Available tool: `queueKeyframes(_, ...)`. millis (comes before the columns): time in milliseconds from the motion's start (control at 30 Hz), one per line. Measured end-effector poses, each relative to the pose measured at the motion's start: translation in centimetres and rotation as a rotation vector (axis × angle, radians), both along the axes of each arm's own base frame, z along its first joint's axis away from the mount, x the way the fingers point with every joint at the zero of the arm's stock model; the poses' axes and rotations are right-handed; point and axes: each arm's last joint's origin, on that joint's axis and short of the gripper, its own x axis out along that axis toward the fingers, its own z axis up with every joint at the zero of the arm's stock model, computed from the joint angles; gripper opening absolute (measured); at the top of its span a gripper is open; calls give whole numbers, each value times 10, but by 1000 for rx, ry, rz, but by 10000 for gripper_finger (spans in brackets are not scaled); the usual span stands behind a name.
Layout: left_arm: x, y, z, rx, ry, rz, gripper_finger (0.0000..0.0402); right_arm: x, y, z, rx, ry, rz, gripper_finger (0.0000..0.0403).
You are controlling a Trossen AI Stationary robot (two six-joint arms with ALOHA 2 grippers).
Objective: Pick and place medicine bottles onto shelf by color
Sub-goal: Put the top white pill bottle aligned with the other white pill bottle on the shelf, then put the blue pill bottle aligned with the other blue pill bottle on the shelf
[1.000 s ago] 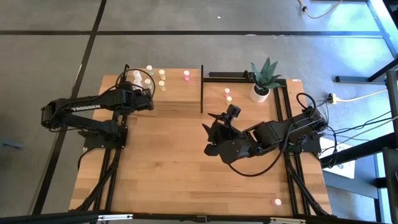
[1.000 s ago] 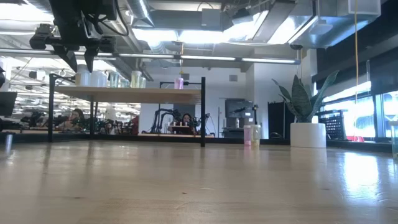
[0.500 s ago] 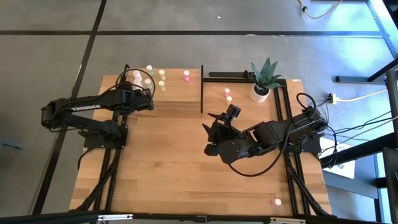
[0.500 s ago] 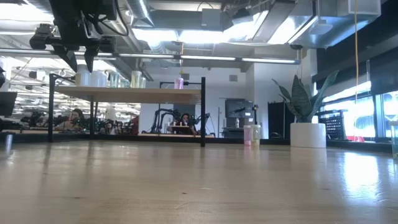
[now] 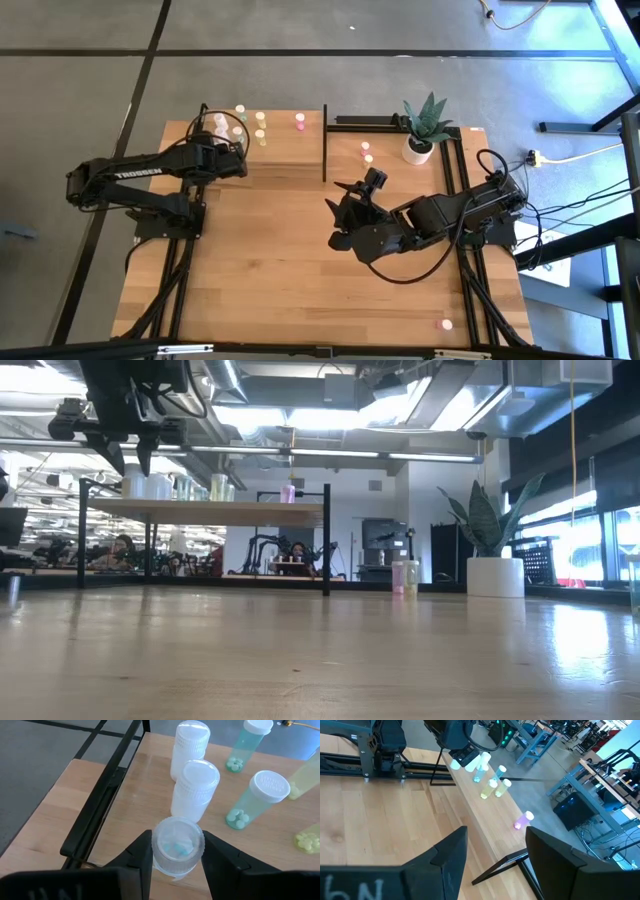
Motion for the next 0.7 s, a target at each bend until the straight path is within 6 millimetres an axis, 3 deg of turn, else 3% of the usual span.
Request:
queueKeyframes(500, 0, 0, 0, 18, 1, 6, 196, 0, 0, 0, 0, 0, 0, 202)
queueKeyframes(700, -4, -3, 7, 10, -15, -11, 203, 0, 0, 0, 0, 0, 0, 202)
